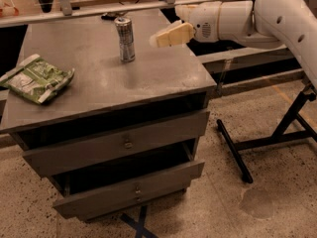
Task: Knock redbull can over
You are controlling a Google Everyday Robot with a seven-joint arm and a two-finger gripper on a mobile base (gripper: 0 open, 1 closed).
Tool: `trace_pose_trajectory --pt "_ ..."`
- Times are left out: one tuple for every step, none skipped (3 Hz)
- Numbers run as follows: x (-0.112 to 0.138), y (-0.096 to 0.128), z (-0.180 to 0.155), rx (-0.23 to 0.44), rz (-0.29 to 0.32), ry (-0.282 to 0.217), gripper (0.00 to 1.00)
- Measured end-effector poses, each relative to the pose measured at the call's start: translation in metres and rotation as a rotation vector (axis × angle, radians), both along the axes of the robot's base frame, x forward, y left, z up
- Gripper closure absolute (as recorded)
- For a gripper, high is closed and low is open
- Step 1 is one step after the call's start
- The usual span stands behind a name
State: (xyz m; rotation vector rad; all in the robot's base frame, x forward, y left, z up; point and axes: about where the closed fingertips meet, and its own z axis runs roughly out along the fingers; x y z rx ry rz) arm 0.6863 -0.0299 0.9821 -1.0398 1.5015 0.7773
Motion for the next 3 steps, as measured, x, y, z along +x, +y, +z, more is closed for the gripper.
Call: trace_pose_trajectory --pt "0.018 0.01 -0.008 -0.024 -0.023 -0.017 0.0" --pt "0.052 0.015 -0.031 -0.049 -0.086 -0.033 0.0" --pt "0.078 0.021 -0.046 -0.054 -0.113 -0.049 0.0"
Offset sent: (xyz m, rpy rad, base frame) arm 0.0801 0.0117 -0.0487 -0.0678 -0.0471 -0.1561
